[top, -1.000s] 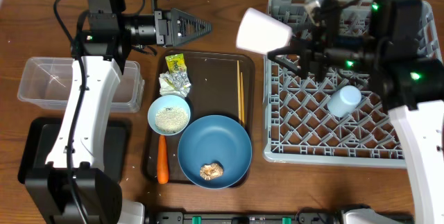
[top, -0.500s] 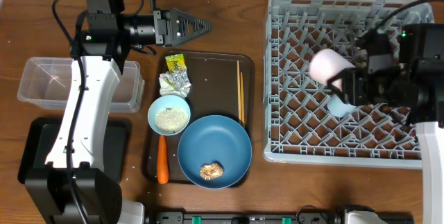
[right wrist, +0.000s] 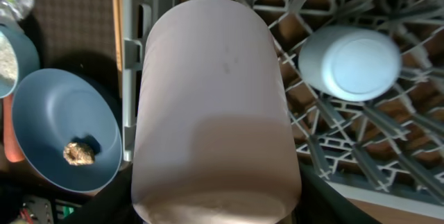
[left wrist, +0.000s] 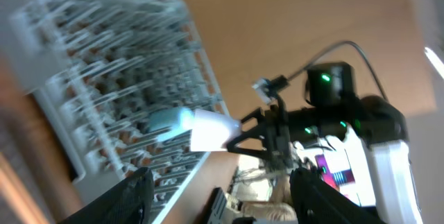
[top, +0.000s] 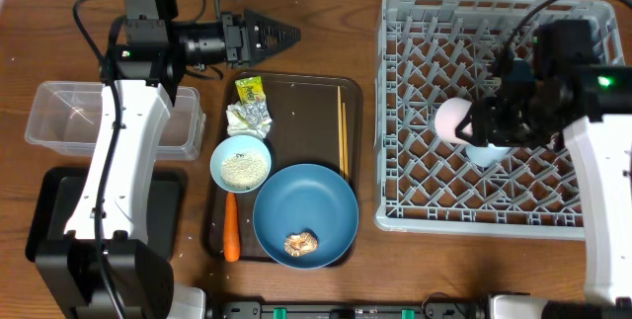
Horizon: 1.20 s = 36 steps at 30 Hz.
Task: Sort waste into correct bins and load items into the dishwasher rack
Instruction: 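Place the pink cup in the dish rack beside the blue cup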
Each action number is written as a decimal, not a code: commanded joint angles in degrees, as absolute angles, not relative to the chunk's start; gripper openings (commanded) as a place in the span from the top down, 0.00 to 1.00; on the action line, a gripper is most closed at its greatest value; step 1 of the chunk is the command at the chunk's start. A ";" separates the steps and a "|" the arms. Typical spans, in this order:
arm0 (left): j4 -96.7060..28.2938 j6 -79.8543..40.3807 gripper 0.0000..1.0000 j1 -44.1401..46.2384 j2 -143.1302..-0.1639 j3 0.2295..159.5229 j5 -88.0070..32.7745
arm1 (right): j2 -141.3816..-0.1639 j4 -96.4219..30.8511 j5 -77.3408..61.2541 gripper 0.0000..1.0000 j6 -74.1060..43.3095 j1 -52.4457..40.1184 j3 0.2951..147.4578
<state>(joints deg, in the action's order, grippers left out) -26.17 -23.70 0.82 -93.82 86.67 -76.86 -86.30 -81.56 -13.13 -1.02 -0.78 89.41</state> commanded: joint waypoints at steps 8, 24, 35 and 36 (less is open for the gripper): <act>-43.83 -17.15 0.36 2.20 -92.75 87.24 -45.47 | -89.27 -81.71 -10.70 0.51 -4.73 -1.58 89.65; -47.70 -16.08 0.36 6.94 -92.73 87.24 -31.83 | -91.57 -81.47 -4.25 0.54 -8.40 -5.37 89.65; -48.10 -16.10 0.36 6.94 -92.73 87.24 -31.86 | -89.47 -85.71 -0.51 0.51 -7.73 6.52 90.24; -48.29 -16.10 0.36 6.94 -92.73 87.24 -31.83 | -89.49 -85.86 -0.21 0.51 -7.18 8.21 90.21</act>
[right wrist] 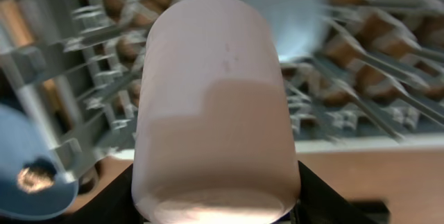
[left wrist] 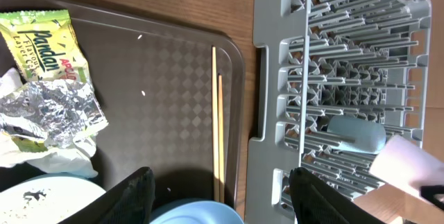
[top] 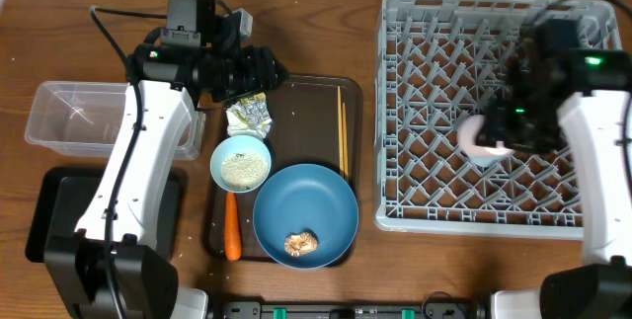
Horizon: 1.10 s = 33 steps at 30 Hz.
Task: Sort waste into correct bins and load items into the dishwasher rack
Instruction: 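Place the pink cup in the dish rack beside the blue cup, then grasp the snack wrapper and foil with the left gripper, drop into bin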
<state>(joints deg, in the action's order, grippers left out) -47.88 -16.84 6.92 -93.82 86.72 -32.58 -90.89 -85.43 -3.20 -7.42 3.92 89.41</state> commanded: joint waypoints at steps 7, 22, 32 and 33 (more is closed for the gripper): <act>-49.47 -16.10 0.37 6.94 -92.73 87.24 -31.86 | -89.62 -84.27 -0.91 0.51 -7.79 17.91 90.19; -50.59 -16.10 0.36 6.94 -92.73 87.24 -31.86 | -93.93 -78.02 4.80 0.50 -12.21 20.40 90.15; -50.63 -16.10 0.36 6.94 -92.73 87.24 -31.86 | -100.90 -78.00 3.97 0.29 -12.58 20.40 90.15; -50.63 -16.10 0.36 6.94 -92.73 87.24 -31.86 | -101.23 -77.97 3.77 0.26 -12.82 20.40 90.15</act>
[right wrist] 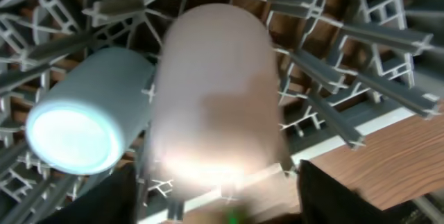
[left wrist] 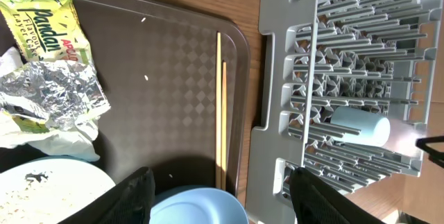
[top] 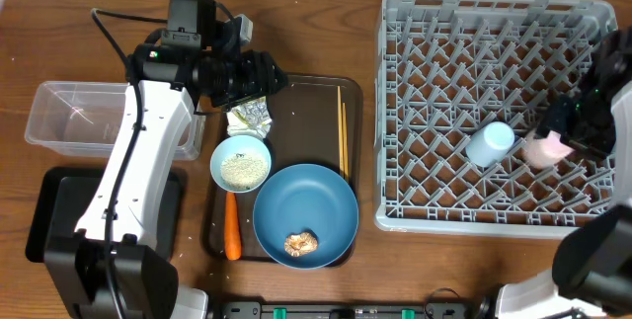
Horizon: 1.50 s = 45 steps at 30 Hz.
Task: Sort waste into correct bins and load items into the dishwasher rack
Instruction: 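Grasp the snack wrapper and foil with the left gripper, drop into bin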
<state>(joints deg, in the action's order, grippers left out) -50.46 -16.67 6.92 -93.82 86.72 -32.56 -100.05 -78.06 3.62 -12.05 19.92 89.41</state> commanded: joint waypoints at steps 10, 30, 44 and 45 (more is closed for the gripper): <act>-53.23 -13.91 0.35 6.94 -92.73 87.24 -22.61 | -92.55 -75.42 -17.63 0.13 -2.39 18.83 96.40; -49.04 -13.34 0.36 7.22 -100.92 83.46 -2.07 | -84.03 -65.60 -28.73 0.25 -4.71 -0.19 96.84; -44.45 -13.32 0.50 7.49 -114.98 83.46 -2.02 | -84.33 -66.19 -27.62 0.26 -5.28 -1.26 96.84; -44.53 -13.30 0.55 7.49 -115.33 83.46 -2.33 | -84.33 -66.19 -27.07 0.26 -5.28 -1.26 96.84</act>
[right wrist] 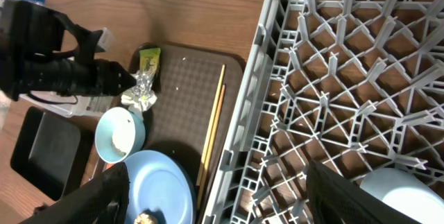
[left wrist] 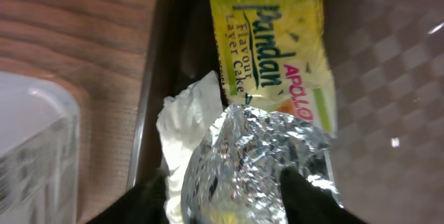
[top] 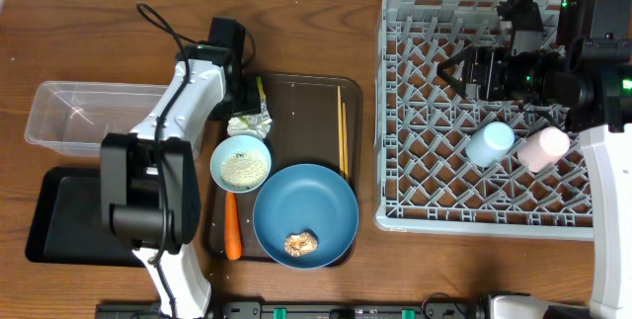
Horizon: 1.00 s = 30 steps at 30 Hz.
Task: Sort waste into correct bins and load items into the dishwasher rack
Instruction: 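Grasp the snack wrapper and foil with the left gripper, drop into bin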
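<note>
A crumpled foil ball (left wrist: 257, 161) lies on white tissue (left wrist: 184, 123) beside a green Pandan wrapper (left wrist: 277, 57) at the brown tray's (top: 296, 92) top-left corner. My left gripper (left wrist: 225, 193) is low over the foil, open, one finger on each side of it. In the grey dishwasher rack (top: 474, 222) a pink cup (top: 545, 148) lies next to a light-blue cup (top: 491, 143). My right gripper (top: 449, 70) hovers above the rack's upper middle, open and empty.
The tray also holds chopsticks (top: 343, 131), a small bowl of crumbs (top: 240, 164), a blue plate (top: 316, 205) with a food scrap (top: 301, 244), and a carrot (top: 231, 228). A clear bin (top: 69, 117) and a black bin (top: 59, 215) stand at the left.
My right gripper let go of the pink cup, which now lies in the rack beside the blue cup, and stands higher and further left, open. My left gripper is now close over the foil.
My right gripper first held the pink cup over the rack near the blue cup, while the left arm was at the table's back. Then the left gripper was above the tray. The cup was then low at the blue cup's right. Now it lies there, released.
</note>
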Each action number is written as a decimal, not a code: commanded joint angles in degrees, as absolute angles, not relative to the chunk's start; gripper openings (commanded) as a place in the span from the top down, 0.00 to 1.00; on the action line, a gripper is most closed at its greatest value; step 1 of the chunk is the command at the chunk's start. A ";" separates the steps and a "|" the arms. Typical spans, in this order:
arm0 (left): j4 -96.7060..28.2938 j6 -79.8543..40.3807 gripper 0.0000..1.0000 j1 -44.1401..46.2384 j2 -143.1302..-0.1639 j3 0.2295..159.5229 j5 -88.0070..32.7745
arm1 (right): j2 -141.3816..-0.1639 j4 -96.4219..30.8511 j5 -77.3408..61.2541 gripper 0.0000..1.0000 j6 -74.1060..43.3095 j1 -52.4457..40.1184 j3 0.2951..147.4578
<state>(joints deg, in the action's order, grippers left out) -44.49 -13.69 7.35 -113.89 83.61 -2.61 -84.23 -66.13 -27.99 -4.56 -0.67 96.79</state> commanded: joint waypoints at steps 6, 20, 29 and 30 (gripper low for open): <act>-47.09 -13.15 0.94 7.42 -112.07 85.43 -2.33 | -84.33 -66.19 -26.74 0.26 -5.06 -1.15 96.84; -58.41 -18.22 0.93 1.65 -94.32 87.20 19.81 | -84.33 -65.93 -26.74 0.21 -5.08 -1.15 96.84; -60.77 -40.27 0.94 -7.29 -95.46 84.20 17.02 | -84.33 -65.36 -26.79 0.21 -5.10 -1.15 96.84; -60.75 -41.76 0.91 -7.46 -95.46 84.20 17.02 | -84.33 -65.43 -26.79 0.20 -5.08 -1.15 96.84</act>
